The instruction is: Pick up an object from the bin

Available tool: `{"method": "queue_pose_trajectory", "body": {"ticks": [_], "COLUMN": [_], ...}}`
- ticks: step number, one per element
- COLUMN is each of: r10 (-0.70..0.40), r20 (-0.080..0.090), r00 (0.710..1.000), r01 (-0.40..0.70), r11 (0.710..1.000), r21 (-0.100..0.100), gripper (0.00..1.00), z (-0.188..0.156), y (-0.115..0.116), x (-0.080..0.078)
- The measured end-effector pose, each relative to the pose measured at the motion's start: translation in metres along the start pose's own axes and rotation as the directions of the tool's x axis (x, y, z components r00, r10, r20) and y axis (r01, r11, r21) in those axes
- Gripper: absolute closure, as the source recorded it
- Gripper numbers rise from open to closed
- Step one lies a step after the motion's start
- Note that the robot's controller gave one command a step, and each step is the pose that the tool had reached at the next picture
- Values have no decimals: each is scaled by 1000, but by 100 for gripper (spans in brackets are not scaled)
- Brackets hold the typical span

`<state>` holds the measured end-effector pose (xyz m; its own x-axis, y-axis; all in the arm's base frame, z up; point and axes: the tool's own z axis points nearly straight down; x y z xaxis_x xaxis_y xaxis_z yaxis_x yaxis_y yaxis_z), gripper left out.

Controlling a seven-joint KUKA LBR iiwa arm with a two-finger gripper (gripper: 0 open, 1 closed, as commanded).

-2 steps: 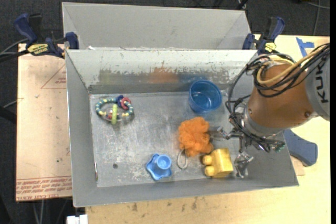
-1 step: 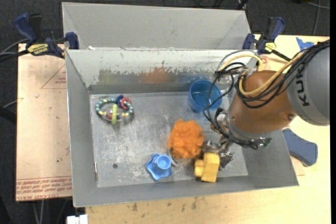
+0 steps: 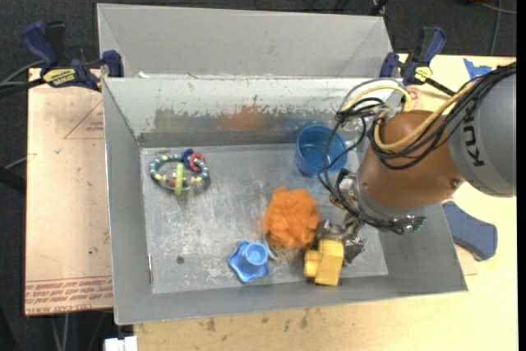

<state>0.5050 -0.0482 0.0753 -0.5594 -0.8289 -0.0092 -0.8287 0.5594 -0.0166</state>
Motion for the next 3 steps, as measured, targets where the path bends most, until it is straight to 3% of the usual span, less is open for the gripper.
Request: {"method": "queue_pose_trajectory", "body": {"ticks": [3], "r10": [2], "r20": [-9], "r00": [1000], "r01": [-2], "r11": [1000], "r21": [-21], "gripper": [100], "z": [-42], "y": [4], "x": [0]}}
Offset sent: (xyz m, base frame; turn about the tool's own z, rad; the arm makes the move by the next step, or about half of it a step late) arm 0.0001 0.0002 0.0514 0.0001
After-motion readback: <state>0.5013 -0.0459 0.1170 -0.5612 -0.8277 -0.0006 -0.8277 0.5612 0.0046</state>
